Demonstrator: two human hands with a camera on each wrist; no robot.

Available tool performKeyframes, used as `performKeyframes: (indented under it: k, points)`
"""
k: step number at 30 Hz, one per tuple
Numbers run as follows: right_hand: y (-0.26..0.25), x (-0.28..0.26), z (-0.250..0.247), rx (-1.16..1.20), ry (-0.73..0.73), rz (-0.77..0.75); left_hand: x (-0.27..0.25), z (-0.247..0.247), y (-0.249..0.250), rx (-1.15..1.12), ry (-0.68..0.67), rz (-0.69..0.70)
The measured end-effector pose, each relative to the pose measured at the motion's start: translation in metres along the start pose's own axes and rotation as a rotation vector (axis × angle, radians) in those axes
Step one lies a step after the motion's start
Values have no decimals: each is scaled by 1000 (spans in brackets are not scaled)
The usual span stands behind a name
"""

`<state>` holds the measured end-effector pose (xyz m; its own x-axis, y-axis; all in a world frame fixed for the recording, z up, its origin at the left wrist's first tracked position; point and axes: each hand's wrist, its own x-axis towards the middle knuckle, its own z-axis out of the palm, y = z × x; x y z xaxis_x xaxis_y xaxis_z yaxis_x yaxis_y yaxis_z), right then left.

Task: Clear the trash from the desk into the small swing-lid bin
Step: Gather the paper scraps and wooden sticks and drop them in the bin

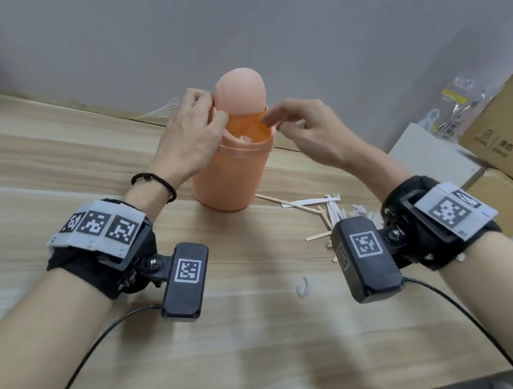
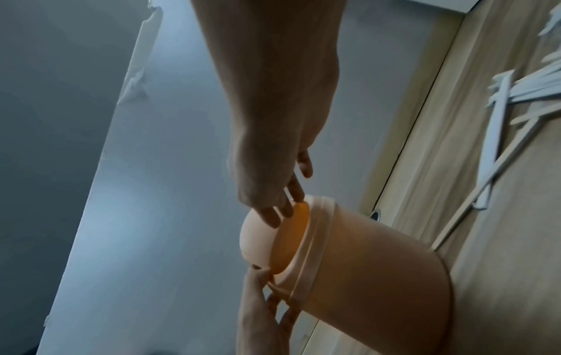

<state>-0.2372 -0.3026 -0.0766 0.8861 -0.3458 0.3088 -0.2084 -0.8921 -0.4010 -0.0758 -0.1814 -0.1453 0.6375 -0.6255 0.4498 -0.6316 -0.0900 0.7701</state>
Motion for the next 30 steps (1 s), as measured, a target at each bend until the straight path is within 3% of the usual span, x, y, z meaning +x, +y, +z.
performKeyframes:
  k: [3,9,12,15,25,30]
  points:
    - [7,-24,-1,118,-139,11,0,0,0,9,1,-8]
    - [18,-73,18,-10,-922,137,0,2,-1,49,6,5]
    - [26,-93,27,5,-1043,220,1,3,-2,60,12,11]
    - [30,-99,36,-11,-1013,218,1,3,-2,74,15,21]
    - [48,-89,51,-51,-620,167,1,4,-3,80,18,32]
    - [40,-75,32,163,-346,156,1,3,-3,76,26,32]
